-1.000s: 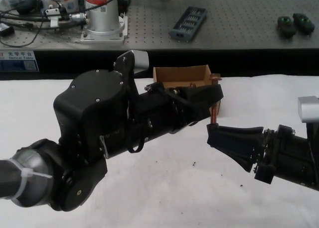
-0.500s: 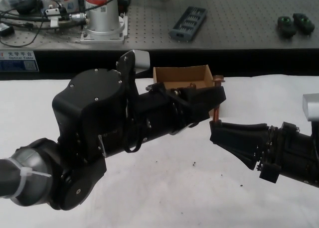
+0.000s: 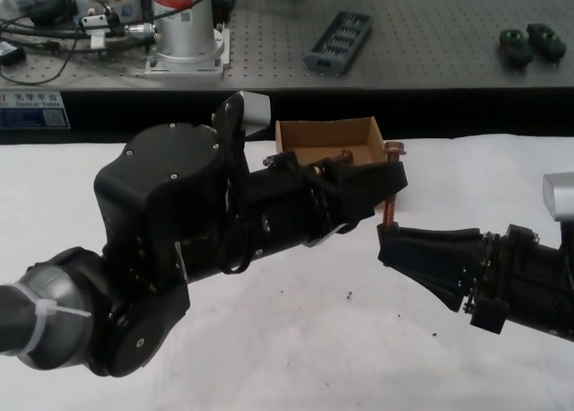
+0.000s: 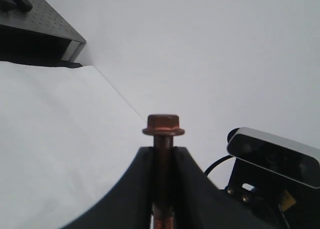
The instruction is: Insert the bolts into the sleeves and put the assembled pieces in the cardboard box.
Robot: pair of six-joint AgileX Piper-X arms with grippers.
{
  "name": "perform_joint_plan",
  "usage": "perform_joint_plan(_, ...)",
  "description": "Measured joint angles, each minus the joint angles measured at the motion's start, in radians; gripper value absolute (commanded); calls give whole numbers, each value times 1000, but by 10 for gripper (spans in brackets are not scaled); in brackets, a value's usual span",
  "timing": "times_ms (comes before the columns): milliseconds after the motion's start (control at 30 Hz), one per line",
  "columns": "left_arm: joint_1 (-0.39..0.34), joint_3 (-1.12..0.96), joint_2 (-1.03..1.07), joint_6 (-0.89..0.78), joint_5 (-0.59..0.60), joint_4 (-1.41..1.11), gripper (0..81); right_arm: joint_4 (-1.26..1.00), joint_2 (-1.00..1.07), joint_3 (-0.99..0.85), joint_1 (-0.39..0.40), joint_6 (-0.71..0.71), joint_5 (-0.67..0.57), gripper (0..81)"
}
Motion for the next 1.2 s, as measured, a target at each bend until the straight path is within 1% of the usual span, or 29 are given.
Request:
perform_joint_plan(300,0,0,0,31,0,0,6,0,0,0,1,0,17,134)
perform_joint_plan(500,-15,-6,0,138,-12,-5,6,0,0,0,-21,0,20,134)
perform_joint_plan(633,-25,-6,0,165,-46,-14,6,-24,0,2,-23,23,22,134)
perform_joint_plan(733,-33,3,0,165,-78,-36,6,-30,0,2,-26,29,27,134)
perform_joint_plan(867,-44,92,0,113,-168,-176,6,-31,0,2,-26,32,29,134)
perform_joint_plan(1033,-46,152,0,82,-202,-264,6,-31,0,3,-22,27,-1,134)
perform_joint_plan(1200,-48,161,0,70,-206,-283,6,-31,0,3,-22,27,-8,134)
